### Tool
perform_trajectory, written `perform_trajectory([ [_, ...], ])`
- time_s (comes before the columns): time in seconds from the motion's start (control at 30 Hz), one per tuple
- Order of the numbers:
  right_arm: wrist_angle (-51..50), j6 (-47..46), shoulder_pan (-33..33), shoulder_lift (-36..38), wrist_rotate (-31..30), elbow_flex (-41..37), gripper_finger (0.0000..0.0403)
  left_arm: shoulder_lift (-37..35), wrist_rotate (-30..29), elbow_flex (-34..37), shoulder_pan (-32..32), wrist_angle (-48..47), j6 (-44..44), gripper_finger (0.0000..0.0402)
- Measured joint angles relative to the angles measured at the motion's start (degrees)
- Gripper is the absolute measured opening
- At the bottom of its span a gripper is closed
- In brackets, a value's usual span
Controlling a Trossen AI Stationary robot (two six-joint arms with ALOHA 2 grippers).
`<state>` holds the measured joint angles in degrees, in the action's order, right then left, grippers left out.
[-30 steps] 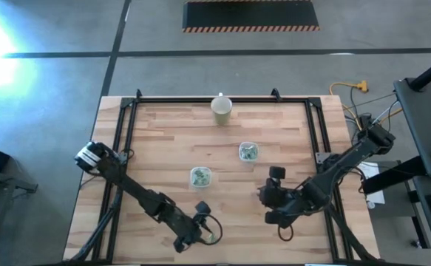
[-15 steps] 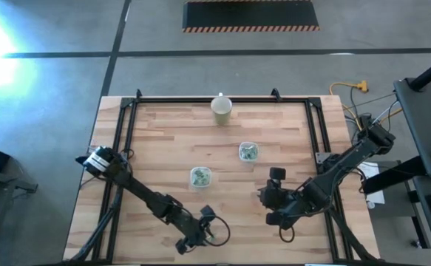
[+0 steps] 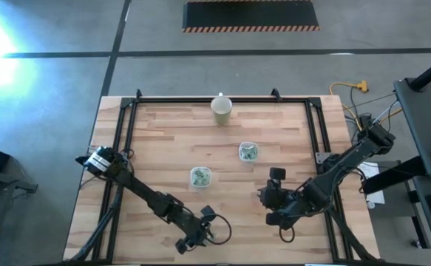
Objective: Pick and place Stevia / Truvia into bins
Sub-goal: Put the green stevia packet into the left transparent container
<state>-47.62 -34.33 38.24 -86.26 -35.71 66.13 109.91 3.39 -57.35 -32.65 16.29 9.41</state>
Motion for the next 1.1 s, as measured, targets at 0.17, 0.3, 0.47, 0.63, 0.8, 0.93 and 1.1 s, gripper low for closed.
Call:
perform_trajectory([
  [0.17, 0.08, -0.01, 0.0, 0.0, 0.01, 0.0, 0.0062, 0.0, 0.03, 0.15, 0.47, 0.01, 0.0, 0.0173],
  [0.3, 0.17, 0.0, 0.0, -0.04, 0.01, 0.0, 0.0059, 0.86, 0.06, 0.25, 0.61, 0.53, 0.02, 0.0173],
  [0.47, 0.24, 0.0, 0.0, -0.04, 0.01, 0.0, 0.0061, 3.68, 2.03, -0.85, 1.67, 1.37, 0.01, 0.0173],
  [0.63, 0.17, 0.0, 0.0, -0.04, 0.01, -0.02, 0.0059, 4.0, 3.11, -1.17, 2.33, 0.86, -0.08, 0.0173],
  [0.8, 0.13, 0.2, 0.0, -0.04, 0.01, -0.02, 0.0057, 4.0, 3.0, -1.13, 2.39, 0.83, -0.02, 0.0154],
  [0.93, 0.15, 0.21, -0.01, -0.04, 0.01, -0.01, 0.0057, 4.0, 3.08, -1.13, 2.65, 0.85, 0.02, 0.012],
  [1.1, 0.15, 0.34, -0.02, -0.04, 0.01, -0.02, 0.0057, 3.78, 2.45, -1.15, 2.72, 0.66, 0.59, 0.0076],
])
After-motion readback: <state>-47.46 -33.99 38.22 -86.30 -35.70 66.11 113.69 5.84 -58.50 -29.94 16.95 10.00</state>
